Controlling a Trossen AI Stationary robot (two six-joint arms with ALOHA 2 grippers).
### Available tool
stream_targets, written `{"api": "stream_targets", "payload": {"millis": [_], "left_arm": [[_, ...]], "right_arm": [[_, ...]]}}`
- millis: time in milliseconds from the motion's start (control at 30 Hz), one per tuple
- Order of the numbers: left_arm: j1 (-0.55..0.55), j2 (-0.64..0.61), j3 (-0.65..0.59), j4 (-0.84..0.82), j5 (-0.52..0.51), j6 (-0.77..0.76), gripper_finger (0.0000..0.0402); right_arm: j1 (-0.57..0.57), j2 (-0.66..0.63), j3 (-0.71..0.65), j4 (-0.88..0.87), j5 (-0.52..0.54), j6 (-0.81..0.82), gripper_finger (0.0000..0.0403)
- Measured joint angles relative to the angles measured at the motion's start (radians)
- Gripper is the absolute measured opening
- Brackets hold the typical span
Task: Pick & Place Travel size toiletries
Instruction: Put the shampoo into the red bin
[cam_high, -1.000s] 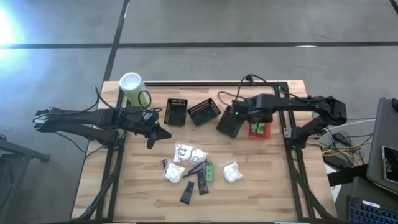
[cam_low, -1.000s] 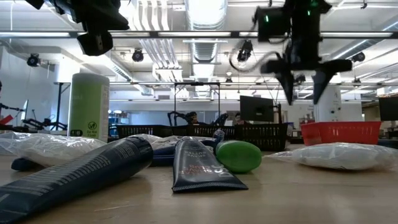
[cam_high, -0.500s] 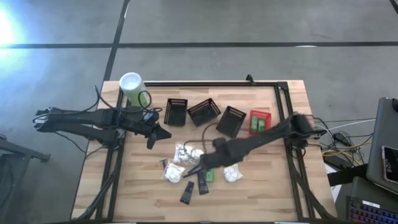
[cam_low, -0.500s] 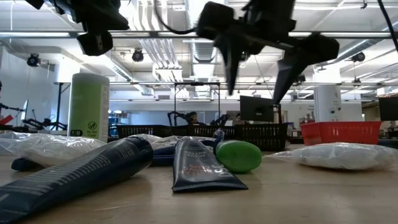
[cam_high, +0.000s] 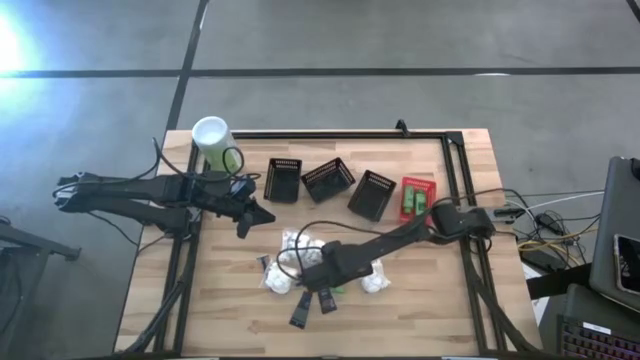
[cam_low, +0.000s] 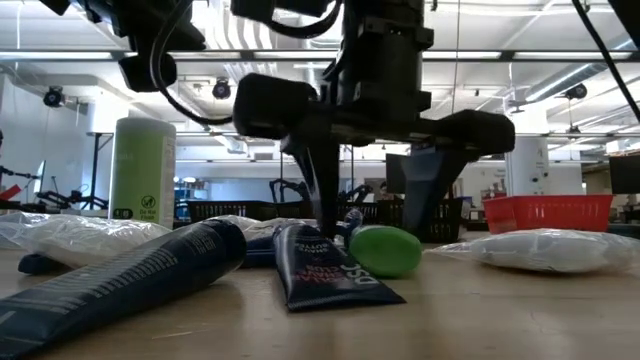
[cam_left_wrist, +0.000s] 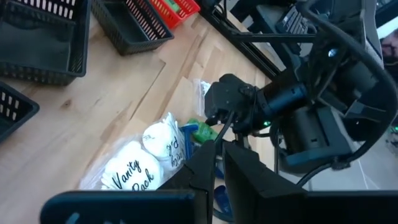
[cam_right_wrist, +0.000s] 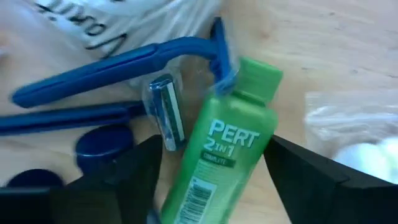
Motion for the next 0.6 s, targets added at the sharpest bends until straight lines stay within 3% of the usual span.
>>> {"api": "stream_targets", "payload": {"millis": [267, 600], "left_arm": [[0.000, 0.000, 0.000, -0.011, 0.023, -0.005, 0.0035], [0.000, 0.000, 0.000, -0.014, 0.024, -0.001, 0.0035]], "right_arm": [[0.014, -0.011, 0.011, -0.040, -0.011, -0.006, 0.0223], [0.055, -0.009, -0.060, 0.041, -0.098, -0.026, 0.0233]]}}
